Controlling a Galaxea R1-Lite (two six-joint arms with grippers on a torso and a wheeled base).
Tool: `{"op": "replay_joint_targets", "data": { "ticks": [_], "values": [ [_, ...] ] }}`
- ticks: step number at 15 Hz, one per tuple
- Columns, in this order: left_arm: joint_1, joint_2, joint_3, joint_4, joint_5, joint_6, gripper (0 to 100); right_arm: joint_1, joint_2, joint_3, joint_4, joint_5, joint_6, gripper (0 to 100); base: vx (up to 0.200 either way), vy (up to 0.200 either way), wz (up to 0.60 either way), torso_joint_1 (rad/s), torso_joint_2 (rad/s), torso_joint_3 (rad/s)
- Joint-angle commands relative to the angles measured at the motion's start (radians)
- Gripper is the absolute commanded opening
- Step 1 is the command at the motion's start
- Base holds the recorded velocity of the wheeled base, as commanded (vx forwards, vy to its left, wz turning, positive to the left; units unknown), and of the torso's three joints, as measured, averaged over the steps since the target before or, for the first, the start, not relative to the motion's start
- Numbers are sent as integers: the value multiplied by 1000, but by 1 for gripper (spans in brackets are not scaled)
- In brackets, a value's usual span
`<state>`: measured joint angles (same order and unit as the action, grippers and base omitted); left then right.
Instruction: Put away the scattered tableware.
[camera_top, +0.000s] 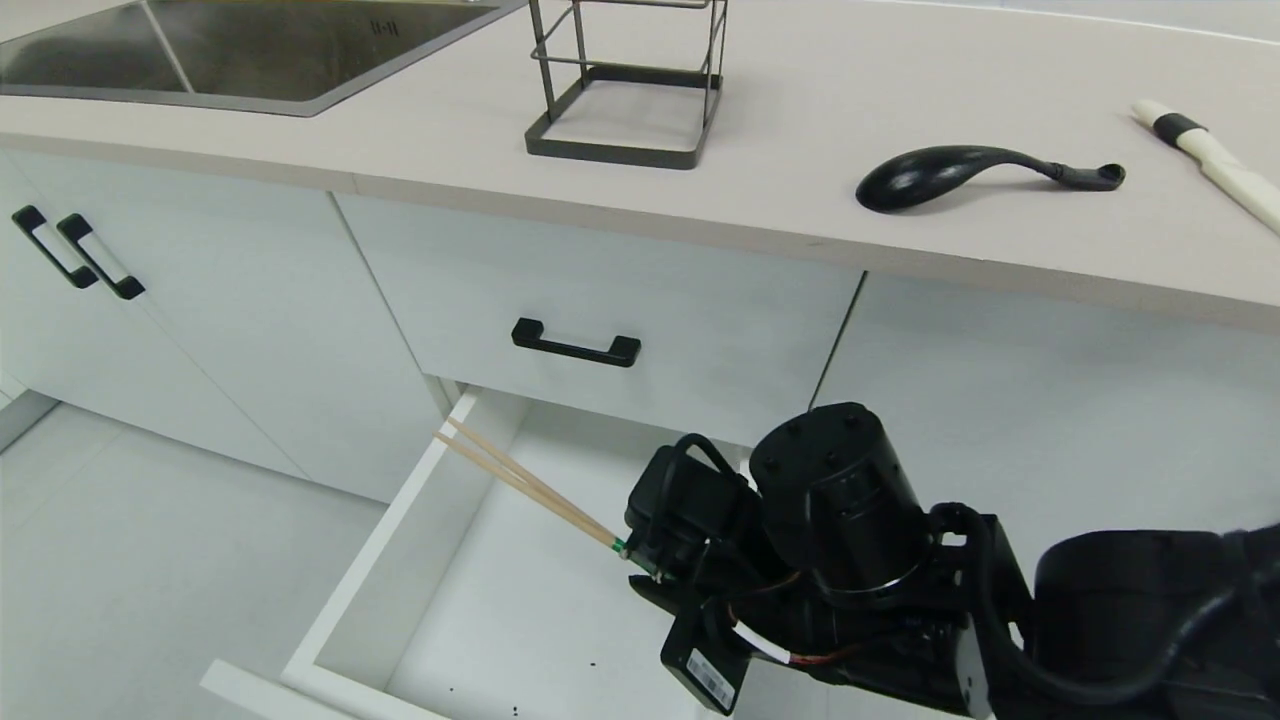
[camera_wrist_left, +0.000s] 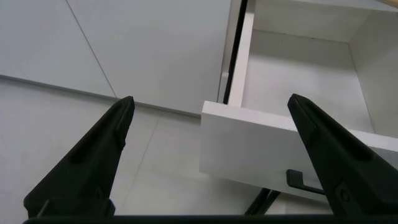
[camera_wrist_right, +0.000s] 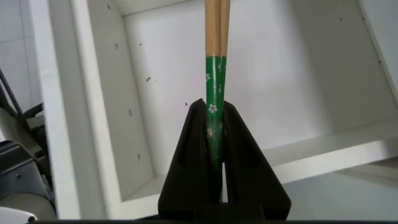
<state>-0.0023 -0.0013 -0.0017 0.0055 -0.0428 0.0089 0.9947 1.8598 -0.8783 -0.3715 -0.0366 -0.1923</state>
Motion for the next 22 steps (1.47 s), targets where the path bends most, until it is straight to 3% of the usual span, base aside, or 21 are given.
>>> {"op": "replay_joint_targets", "data": {
  "ticks": [1,8,22],
  "values": [
    [1,1,0,-1,0,0,100,-13,64,-8,-21,1,-1,0,0,0,0,-7,110,36],
    [1,1,0,-1,0,0,100,-34,137,-42,-23,-3,-22,0,0,0,0,0,11,4],
    [-1,1,0,-1,0,0,100,-93,364,-252,-9,-5,-27,0,0,0,0,0,0,0]
  ]
}}
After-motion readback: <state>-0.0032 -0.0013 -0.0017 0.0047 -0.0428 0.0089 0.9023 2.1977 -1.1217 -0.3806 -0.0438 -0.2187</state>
